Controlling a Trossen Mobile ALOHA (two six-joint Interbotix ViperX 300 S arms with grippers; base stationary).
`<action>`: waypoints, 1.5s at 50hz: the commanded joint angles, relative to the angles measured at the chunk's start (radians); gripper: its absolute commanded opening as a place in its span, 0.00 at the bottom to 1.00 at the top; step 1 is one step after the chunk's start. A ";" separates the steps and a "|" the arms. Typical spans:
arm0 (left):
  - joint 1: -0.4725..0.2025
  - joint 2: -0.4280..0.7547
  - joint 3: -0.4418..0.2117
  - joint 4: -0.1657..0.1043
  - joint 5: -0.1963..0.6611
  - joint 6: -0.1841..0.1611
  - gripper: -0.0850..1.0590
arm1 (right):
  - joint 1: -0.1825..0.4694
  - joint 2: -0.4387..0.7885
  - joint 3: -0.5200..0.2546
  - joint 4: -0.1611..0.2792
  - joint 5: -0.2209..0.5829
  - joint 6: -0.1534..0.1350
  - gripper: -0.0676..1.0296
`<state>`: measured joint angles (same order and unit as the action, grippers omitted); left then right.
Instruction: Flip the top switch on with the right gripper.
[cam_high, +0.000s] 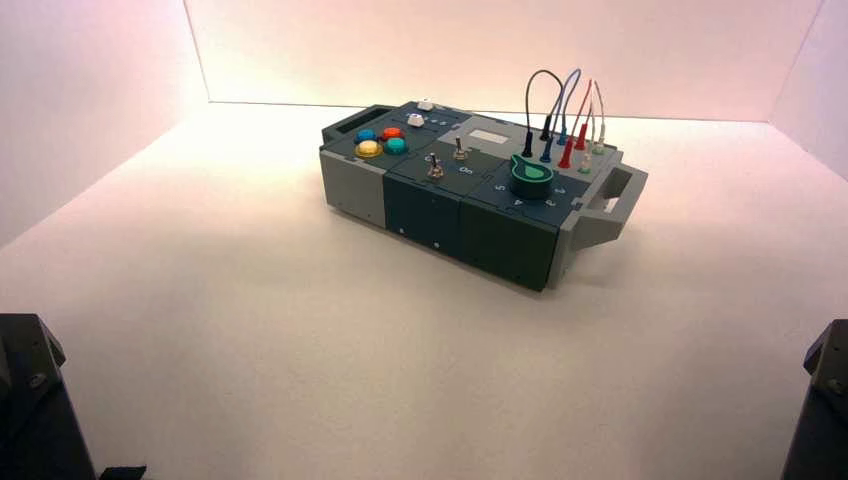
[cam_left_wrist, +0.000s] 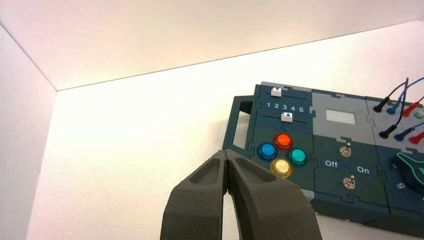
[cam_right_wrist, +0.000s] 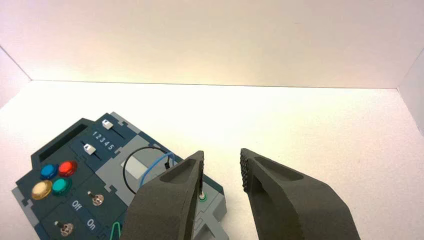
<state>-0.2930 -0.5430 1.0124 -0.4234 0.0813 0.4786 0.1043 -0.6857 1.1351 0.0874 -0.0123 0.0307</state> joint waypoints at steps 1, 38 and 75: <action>0.003 -0.005 -0.011 -0.002 -0.009 -0.006 0.05 | -0.003 -0.002 -0.012 0.002 -0.012 0.000 0.43; 0.003 0.011 -0.012 0.000 -0.003 -0.005 0.05 | -0.003 -0.006 -0.023 0.003 0.046 0.000 0.43; 0.002 0.288 -0.390 0.005 0.506 0.049 0.05 | -0.002 0.077 -0.172 0.135 0.597 0.006 0.29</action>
<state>-0.2915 -0.2730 0.6903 -0.4218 0.5676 0.5185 0.1043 -0.6228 0.9986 0.2040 0.5676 0.0322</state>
